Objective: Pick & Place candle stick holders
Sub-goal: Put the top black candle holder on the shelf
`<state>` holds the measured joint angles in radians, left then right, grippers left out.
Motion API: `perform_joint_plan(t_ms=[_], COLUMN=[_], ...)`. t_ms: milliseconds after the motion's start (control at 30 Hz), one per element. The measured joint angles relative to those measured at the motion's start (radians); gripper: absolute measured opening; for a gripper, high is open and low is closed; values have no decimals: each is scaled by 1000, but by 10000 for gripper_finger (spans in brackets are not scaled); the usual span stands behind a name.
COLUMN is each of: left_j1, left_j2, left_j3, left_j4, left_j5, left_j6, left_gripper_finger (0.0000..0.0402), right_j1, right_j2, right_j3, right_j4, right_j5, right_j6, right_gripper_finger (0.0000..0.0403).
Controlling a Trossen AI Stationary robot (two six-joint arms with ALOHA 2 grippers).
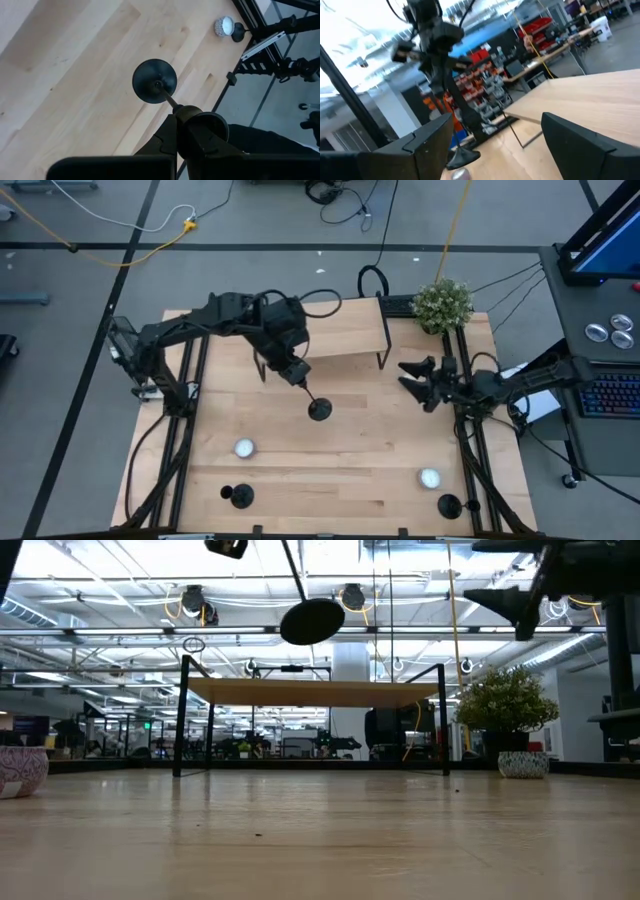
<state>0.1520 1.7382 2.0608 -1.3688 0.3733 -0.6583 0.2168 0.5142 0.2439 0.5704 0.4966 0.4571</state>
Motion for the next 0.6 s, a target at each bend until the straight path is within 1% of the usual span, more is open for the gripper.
perform_joint_plan(t_ms=[133, 233, 367, 433, 500, 600], left_j1=[0, -2, -7, -11, -17, -24], left_j2=[36, 53, 59, 58, 58, 58], left_j3=[41, 54, 56, 58, 58, 58], left_j4=[-4, -4, 2, 9, 10, 12], left_j5=[0, -7, -15, -34, -55, -75], left_j6=[-15, -22, -24, -29, -32, -31], left_gripper_finger=[8, 8, 8, 8, 8, 8], right_j1=[0, -1, -1, -1, -1, -1], right_j2=[143, 243, 368, 427, 478, 550], right_j3=[132, 255, 408, 461, 504, 563], right_j4=[-105, -243, -410, -433, -420, -417], right_j5=[-30, -33, -33, -33, -54, -58], right_j6=[-31, -34, -81, -112, -144, -179], right_gripper_finger=[293, 293, 293, 293, 293, 293])
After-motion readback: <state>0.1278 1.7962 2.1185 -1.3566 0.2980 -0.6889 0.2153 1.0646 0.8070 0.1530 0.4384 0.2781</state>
